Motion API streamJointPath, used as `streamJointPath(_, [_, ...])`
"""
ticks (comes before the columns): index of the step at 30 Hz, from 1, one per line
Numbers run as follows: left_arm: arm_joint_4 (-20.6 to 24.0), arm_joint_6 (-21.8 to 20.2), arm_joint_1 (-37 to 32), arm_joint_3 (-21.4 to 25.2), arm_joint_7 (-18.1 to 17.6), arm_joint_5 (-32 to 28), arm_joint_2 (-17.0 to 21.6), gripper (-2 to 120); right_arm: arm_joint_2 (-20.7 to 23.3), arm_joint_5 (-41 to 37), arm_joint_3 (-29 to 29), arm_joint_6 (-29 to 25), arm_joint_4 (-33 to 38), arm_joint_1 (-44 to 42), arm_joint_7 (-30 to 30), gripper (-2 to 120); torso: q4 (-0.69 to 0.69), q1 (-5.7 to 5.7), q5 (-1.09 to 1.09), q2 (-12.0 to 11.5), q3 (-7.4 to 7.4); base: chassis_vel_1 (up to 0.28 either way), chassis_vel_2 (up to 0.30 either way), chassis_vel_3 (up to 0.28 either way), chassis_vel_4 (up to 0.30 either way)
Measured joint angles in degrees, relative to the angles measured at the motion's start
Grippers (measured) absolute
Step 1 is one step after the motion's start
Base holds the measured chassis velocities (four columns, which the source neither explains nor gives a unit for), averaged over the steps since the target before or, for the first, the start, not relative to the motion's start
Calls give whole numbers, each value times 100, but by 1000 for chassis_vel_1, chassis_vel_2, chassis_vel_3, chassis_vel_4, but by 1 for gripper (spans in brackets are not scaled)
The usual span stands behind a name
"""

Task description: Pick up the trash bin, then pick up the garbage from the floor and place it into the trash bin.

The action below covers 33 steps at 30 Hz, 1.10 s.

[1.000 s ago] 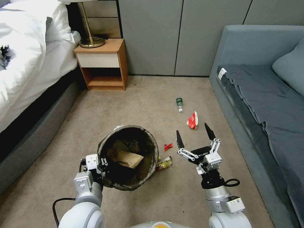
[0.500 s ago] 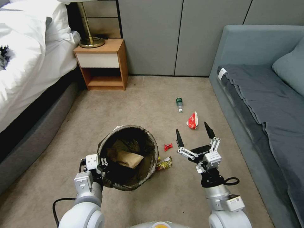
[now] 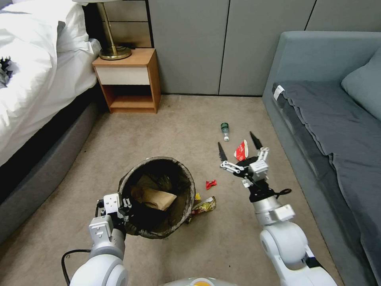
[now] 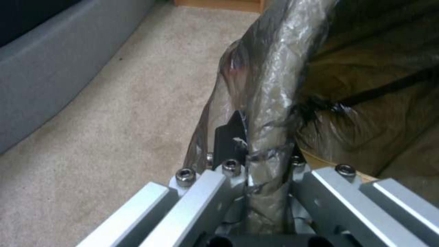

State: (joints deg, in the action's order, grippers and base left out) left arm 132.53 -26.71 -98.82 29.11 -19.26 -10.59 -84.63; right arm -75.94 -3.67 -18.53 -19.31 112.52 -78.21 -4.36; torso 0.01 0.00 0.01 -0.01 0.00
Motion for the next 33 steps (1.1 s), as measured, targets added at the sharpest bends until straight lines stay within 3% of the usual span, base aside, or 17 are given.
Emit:
streamJointPath(14, [0, -5, 1, -3, 10, 10, -3, 0, 21, 25, 205, 389, -791, 239, -33, 100, -1, 0, -1, 0, 0, 0, 0, 0, 0])
streamJointPath(22, [35, 6, -30, -1, 47, 54, 4, 0, 190, 96, 357, 378, -1229, 464, -491, 100, -1, 0, 0, 0, 0, 0, 0, 0, 0])
streamJointPath(33, [133, 22, -90, 69, 55, 60, -12, 0, 418, 510, 691, 66, -2534, 1234, -1440, 100, 0, 0, 0, 0, 0, 0, 0, 0, 0])
